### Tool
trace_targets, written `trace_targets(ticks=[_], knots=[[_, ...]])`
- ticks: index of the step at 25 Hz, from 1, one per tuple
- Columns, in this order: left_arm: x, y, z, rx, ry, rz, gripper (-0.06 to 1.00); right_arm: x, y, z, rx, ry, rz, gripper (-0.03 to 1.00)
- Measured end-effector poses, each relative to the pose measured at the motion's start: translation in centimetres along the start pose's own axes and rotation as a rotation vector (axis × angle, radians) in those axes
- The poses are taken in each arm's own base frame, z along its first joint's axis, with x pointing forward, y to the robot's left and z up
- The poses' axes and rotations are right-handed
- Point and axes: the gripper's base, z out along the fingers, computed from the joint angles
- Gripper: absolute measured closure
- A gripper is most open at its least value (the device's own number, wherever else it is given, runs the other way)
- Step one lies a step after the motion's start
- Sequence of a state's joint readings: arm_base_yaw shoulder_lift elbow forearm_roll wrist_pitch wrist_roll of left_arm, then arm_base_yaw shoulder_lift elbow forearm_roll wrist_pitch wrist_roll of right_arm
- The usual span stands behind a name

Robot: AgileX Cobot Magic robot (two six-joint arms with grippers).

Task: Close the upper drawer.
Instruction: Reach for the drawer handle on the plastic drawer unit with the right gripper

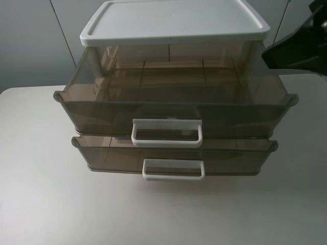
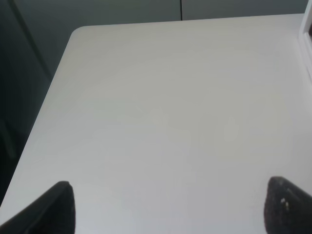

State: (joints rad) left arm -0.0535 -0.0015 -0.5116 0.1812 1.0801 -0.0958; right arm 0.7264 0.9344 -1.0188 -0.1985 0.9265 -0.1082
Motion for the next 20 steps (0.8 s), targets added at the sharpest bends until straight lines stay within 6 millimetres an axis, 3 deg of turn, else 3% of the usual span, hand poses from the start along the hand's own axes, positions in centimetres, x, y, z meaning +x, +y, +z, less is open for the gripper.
trace_targets(ticks=[8,14,20], knots=[[0.0,0.0,0.0,0.000,0.000,0.000,0.20,-3.6,7.3,1.6,-0.269,-0.017,-0.245,0.27],[0.0,0.0,0.0,0.000,0.000,0.000,0.20,-3.7,11.3,3.2,-0.458,0.055,-0.287,0.27],[0.0,0.0,0.0,0.000,0.000,0.000,0.20,-3.4,13.4,4.1,-0.606,0.091,-0.365,0.27]])
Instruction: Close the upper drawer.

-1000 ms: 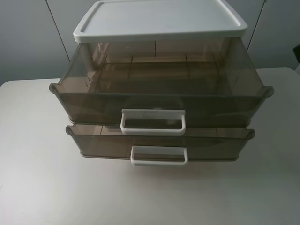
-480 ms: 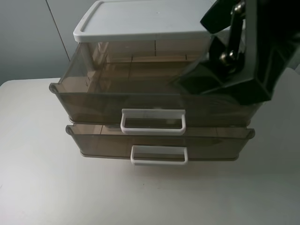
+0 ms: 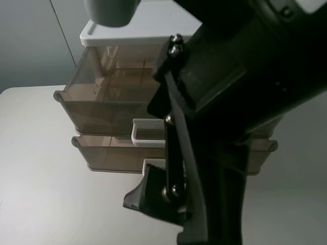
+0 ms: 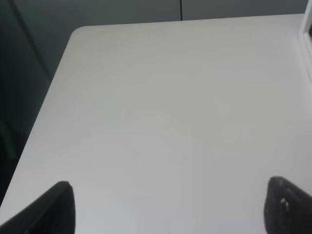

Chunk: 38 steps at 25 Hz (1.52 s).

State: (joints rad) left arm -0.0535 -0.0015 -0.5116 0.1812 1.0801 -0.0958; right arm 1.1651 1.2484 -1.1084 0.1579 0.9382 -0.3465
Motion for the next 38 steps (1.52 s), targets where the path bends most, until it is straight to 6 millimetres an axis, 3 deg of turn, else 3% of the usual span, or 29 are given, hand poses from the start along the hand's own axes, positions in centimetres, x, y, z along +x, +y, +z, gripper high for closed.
trace_targets(ticks=[12,19,25,38], knots=[[0.0,0.0,0.0,0.000,0.000,0.000,0.20,-0.4,0.3,3.5,-0.122,0.079,-0.026,0.27],[0.0,0.0,0.0,0.000,0.000,0.000,0.20,0.3,-1.1,5.4,-0.104,0.172,-0.001,0.27],[0.0,0.0,0.0,0.000,0.000,0.000,0.20,0.9,-1.6,5.9,-0.087,0.245,-0.016,0.27],[0.0,0.0,0.0,0.000,0.000,0.000,0.20,1.5,-3.7,6.0,0.127,0.322,-0.042,0.27]])
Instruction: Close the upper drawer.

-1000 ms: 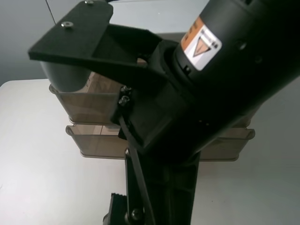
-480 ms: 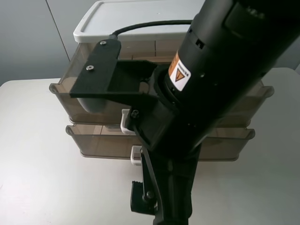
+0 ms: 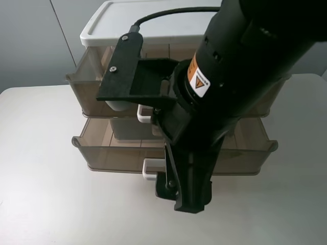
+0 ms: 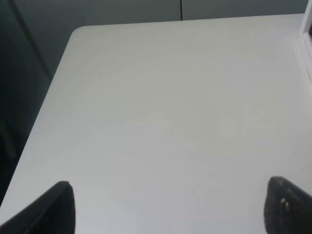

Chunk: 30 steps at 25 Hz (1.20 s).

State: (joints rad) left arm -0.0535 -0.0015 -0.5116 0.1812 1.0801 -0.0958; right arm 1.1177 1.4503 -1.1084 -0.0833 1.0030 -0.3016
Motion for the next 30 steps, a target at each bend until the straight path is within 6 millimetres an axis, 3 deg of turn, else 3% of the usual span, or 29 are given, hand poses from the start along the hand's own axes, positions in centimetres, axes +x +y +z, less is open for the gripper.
trace_targets(ticks=[8,15,30], knots=[[0.0,0.0,0.0,0.000,0.000,0.000,0.20,0.1,-1.3,0.2,0.098,0.007,-0.026,0.27],[0.0,0.0,0.0,0.000,0.000,0.000,0.20,0.7,-3.5,1.1,0.133,0.033,0.022,0.27],[0.0,0.0,0.0,0.000,0.000,0.000,0.20,0.7,-6.6,1.6,0.226,-0.074,0.057,0.27]])
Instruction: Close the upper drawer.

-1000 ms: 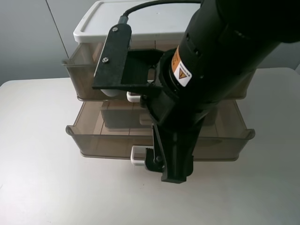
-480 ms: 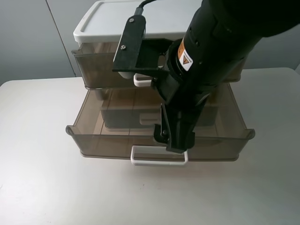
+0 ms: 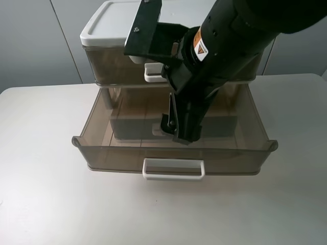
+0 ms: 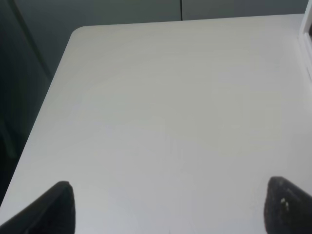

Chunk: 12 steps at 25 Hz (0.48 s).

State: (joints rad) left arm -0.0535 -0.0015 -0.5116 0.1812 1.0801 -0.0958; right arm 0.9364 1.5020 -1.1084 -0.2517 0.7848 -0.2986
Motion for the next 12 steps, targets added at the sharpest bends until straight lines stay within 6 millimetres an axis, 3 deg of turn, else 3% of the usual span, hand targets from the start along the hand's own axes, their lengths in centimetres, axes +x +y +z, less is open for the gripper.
trace_targets(ticks=[7,12], knots=[[0.0,0.0,0.0,0.000,0.000,0.000,0.20,0.4,-0.6,1.4,0.003,0.043,0.022,0.27],[0.0,0.0,0.0,0.000,0.000,0.000,0.20,-0.3,0.7,-0.4,-0.091,0.063,0.057,0.27]])
